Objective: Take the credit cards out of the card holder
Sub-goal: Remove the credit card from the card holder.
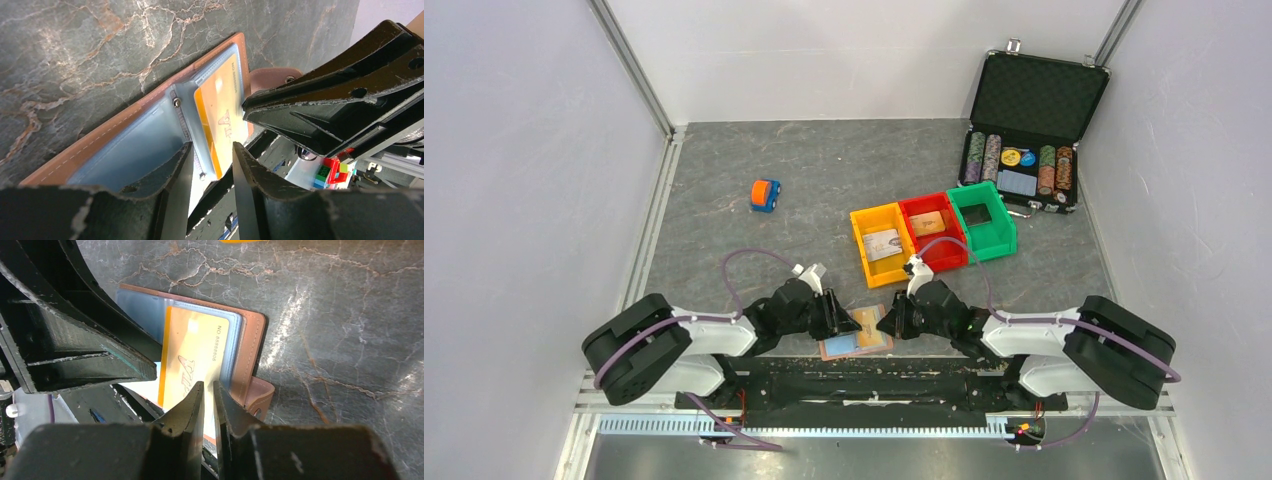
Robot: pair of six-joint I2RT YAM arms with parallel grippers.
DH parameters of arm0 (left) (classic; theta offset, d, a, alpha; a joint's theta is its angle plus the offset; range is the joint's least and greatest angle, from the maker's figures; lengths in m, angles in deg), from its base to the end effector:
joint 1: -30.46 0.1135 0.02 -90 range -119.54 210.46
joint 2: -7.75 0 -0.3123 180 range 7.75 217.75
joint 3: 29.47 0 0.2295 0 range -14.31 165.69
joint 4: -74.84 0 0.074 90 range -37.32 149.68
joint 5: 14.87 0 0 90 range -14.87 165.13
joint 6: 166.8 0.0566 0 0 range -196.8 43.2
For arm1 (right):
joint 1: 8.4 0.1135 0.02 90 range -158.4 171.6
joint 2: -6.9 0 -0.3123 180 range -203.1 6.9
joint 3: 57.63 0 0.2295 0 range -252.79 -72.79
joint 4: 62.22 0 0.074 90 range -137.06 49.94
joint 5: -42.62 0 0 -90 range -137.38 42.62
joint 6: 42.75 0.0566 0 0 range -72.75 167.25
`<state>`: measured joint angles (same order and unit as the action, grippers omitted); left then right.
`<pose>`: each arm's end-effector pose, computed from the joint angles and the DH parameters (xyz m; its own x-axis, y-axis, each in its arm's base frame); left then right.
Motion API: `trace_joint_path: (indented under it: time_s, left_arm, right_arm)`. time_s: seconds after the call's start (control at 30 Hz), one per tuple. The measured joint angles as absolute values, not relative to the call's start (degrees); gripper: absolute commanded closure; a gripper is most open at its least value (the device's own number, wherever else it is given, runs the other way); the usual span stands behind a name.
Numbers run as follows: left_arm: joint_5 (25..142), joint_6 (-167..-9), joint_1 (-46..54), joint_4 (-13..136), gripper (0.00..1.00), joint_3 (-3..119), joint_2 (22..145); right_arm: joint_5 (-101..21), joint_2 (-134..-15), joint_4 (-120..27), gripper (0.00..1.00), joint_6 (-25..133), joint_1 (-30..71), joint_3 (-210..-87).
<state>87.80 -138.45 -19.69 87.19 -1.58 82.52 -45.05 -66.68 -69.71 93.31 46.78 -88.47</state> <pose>0.1194 -0.1625 0.1741 -0.9336 -0.2215 -0.2818 0.0910 0.6140 -0.7841 0.1162 0.1712 0.1820 -0.8330 0.0624 -0.5498 -0.3450 0.7182 0.6043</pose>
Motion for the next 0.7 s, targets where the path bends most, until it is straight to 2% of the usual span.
trace_joint_path:
  time_s: [0.2, 0.7]
  left_arm:
    - [89.2, -138.5, -19.7, 91.2, 0.70, -1.6, 85.0]
    - [89.2, -138.5, -19.6, 94.8, 0.74, -4.8, 81.1]
  right_arm:
    - [-44.7, -67.3, -70.8, 0.85, 93.7, 46.8, -88.5]
    - [-44.4, -67.9, -71.9, 0.85, 94.2, 46.8, -88.4]
